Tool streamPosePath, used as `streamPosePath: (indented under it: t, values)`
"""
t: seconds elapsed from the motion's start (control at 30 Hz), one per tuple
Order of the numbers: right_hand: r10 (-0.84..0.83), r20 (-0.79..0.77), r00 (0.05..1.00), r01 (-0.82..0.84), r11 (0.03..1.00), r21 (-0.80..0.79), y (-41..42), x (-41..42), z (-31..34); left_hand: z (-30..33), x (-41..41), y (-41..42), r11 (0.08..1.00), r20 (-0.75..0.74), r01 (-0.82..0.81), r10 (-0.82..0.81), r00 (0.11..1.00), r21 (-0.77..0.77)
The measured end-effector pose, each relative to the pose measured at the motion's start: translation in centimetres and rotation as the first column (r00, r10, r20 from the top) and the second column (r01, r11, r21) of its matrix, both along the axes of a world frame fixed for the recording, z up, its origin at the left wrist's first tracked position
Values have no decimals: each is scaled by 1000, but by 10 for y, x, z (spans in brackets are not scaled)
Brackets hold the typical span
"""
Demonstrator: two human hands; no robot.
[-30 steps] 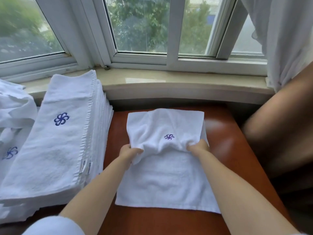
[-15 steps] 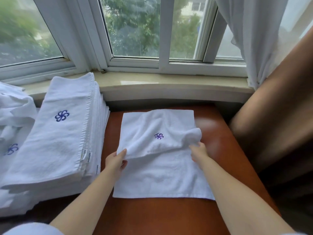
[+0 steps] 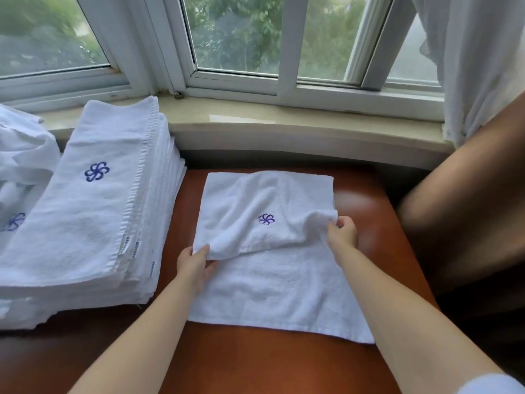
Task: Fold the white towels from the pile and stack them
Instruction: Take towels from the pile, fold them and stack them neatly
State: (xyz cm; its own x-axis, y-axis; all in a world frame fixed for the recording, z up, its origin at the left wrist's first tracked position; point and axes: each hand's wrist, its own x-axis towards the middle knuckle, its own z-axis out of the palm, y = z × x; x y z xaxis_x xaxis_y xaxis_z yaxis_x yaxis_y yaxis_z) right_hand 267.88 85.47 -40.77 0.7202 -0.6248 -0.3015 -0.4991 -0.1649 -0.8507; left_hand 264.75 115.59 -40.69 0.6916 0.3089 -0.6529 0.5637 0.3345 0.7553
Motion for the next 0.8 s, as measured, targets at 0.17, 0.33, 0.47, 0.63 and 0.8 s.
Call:
streamPosePath:
  t: [0.17, 0.33, 0.47, 0.63, 0.8]
  values:
    - [-220, 172, 960, 228, 973, -27, 16, -15, 21, 23, 2, -5, 992, 125, -117, 121, 985, -40]
    - [-282, 214, 935, 321, 930, -180, 9, -82, 40, 27, -31, 3, 851, 278, -163, 21, 960, 499]
    - [-307, -23, 952, 300, 942, -149, 22, -141, 13, -9, -74, 16, 787, -27, 48, -40, 999, 615]
    - [-174, -296, 939, 153, 984, -95, 17, -160, -6, -19, -87, 34, 851, -194, 219, -141, 971, 477]
    - [-253, -384, 888, 198, 964, -176, 28, -168, -3, -18, -87, 39, 932, -227, 128, -51, 973, 338]
